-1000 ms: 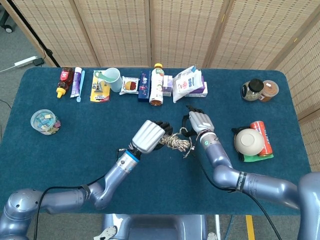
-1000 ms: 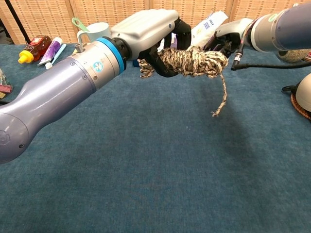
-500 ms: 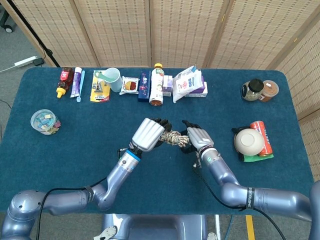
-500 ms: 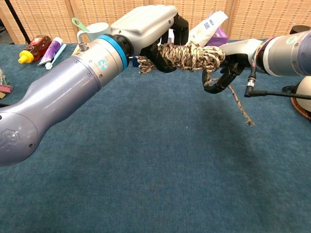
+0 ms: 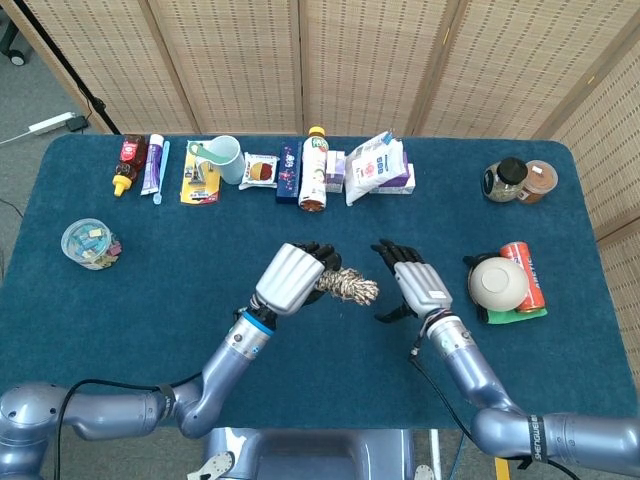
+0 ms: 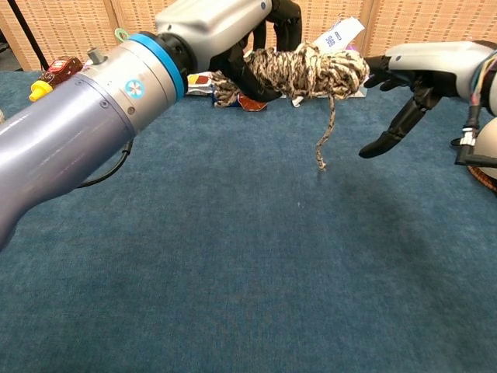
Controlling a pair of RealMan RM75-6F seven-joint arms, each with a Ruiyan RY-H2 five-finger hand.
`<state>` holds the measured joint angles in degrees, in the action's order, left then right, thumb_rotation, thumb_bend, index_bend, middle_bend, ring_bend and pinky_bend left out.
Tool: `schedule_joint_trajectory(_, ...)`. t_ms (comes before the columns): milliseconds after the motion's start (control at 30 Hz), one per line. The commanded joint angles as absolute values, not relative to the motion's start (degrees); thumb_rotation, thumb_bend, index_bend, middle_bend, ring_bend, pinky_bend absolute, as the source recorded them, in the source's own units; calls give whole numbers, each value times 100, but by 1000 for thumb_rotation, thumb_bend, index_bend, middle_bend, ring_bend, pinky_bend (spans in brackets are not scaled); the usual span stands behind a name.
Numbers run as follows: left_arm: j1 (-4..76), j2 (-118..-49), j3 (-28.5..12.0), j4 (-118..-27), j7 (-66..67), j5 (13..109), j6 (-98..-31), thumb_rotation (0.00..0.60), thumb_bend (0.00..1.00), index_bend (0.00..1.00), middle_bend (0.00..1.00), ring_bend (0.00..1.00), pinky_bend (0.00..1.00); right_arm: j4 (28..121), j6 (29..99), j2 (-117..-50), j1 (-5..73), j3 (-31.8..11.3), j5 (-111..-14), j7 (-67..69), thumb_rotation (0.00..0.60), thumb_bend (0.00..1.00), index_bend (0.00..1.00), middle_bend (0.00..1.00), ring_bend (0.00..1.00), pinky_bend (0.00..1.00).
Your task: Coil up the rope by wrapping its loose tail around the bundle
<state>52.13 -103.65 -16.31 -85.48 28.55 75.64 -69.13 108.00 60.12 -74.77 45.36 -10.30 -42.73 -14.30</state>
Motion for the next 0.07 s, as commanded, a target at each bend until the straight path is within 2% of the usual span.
schedule_joint_trajectory(33,5111,-10212,-1596,-8746,2933,7616,-7006,600,603,549,487,511,699,10889,6236,-7400,4375,-1000,-4433,-1453,600,0,0,0,0,0)
schedule_joint_trajectory(67,5098,-10185,-1582,-8773,2933,7636,-7013,600,604,549,487,511,699,10889,6264,-7397,4346,-1006,-4456,-1433,600,0,0,0,0,0)
